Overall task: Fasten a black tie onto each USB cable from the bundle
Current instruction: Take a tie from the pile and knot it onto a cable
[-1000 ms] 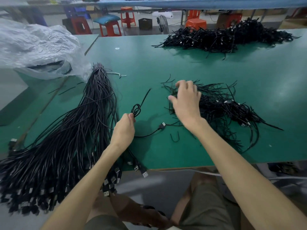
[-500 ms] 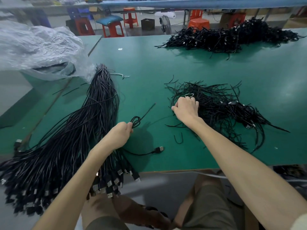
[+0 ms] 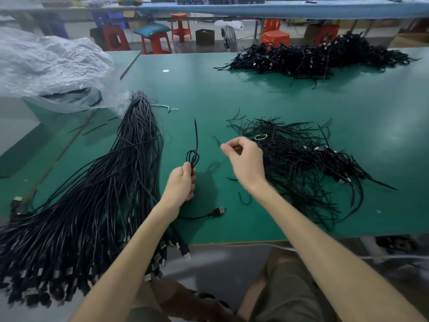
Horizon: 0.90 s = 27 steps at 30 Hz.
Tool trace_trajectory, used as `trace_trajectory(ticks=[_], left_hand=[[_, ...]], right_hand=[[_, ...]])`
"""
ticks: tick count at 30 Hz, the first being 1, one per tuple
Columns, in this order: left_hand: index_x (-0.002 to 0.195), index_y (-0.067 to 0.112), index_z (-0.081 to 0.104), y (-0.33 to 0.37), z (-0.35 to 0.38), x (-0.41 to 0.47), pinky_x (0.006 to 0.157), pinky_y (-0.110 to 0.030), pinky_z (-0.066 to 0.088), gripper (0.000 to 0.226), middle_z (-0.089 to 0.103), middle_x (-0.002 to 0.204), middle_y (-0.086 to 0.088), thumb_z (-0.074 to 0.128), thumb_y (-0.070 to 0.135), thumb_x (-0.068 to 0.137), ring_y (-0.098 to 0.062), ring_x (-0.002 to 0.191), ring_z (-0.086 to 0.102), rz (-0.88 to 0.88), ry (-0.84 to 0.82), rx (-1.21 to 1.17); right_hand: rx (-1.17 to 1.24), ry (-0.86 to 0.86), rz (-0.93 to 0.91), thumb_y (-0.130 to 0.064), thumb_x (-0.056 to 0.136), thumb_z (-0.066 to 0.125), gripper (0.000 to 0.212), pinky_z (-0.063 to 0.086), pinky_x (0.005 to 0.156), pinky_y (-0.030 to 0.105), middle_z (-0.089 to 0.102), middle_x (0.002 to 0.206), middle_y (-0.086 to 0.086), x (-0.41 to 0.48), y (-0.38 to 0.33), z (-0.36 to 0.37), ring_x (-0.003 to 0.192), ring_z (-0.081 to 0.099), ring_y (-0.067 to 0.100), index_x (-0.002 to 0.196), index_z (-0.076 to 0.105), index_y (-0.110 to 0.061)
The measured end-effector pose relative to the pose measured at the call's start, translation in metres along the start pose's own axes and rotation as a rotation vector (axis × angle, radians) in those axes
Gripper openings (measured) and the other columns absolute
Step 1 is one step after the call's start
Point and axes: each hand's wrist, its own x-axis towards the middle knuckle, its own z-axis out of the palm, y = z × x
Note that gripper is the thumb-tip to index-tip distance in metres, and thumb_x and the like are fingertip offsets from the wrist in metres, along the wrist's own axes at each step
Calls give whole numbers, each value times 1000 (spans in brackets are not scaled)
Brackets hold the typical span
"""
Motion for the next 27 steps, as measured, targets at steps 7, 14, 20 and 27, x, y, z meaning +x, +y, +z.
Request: trace_trajectory(ticks=[7,14,20,27], left_hand=[[80,16,40,-9,0,-5,40,-18,26,38,34,56,14,30,31,113,-4,44,29,144,2,62],[76,18,43,-11,2,-6,53,-24,30,39,41,66,5,33,26,113,-9,56,35,276,2,203],[78,19,47,-13,1,-9,55,-21,33,39,44,70,8,33,32,112,-3,56,37,327,-59,210],[72,19,42,-10,1,-8,51,-18,31,44,42,54,18,32,33,113,-2,52,34,333,-48,184]], right_hand=[[202,-176,5,-20,92,76,8,47,75,14,73,84,-6,-45,6,43,79,64,3,92,74,-12],[349,-66,131,-21,87,81,16,55,82,34,72,85,-1,-48,22,49,85,68,18,90,69,-12],[381,-38,167,-27,84,84,25,51,75,33,63,76,-5,-48,26,49,72,58,11,85,63,-15],[400,-57,152,-33,80,87,32,45,65,21,55,68,-14,-48,26,47,64,50,4,81,60,-16]])
